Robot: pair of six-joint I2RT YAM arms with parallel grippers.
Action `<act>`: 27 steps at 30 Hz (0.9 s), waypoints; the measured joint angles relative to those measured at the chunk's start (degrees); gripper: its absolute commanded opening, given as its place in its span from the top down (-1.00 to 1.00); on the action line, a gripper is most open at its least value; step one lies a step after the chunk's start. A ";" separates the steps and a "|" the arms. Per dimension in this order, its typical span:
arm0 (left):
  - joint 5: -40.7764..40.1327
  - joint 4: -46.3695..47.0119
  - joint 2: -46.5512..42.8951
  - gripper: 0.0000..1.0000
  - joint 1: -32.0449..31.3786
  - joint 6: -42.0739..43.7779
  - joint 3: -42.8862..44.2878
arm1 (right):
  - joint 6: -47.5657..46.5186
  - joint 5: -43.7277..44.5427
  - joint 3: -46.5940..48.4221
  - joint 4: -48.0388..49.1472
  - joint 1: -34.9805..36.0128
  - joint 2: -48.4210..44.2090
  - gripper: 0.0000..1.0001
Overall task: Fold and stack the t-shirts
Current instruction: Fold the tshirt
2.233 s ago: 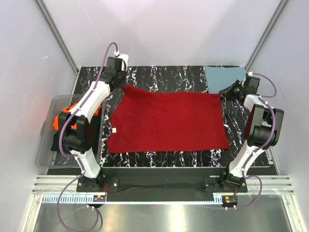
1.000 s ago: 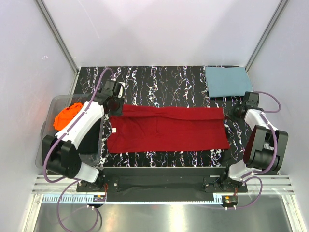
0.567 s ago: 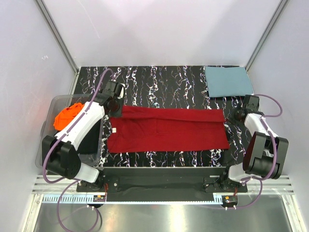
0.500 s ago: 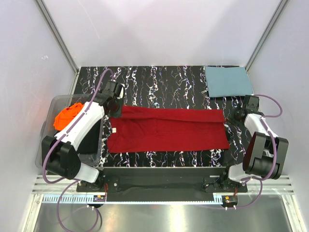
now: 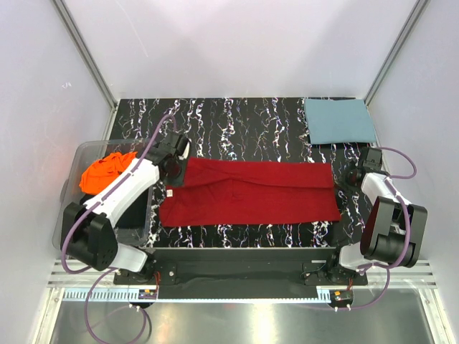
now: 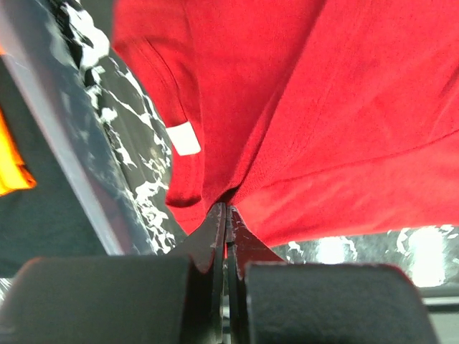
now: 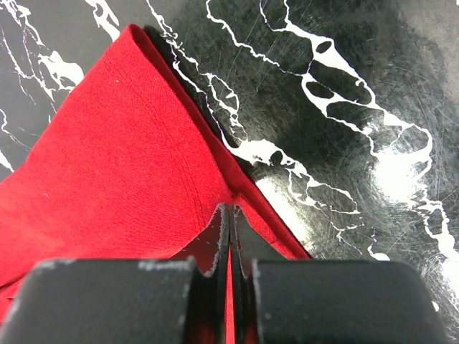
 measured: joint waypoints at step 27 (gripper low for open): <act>-4.48 -3.34 -5.42 1.00 -0.35 -2.71 -0.59 | 1.53 1.57 0.02 -0.13 0.00 3.34 1.00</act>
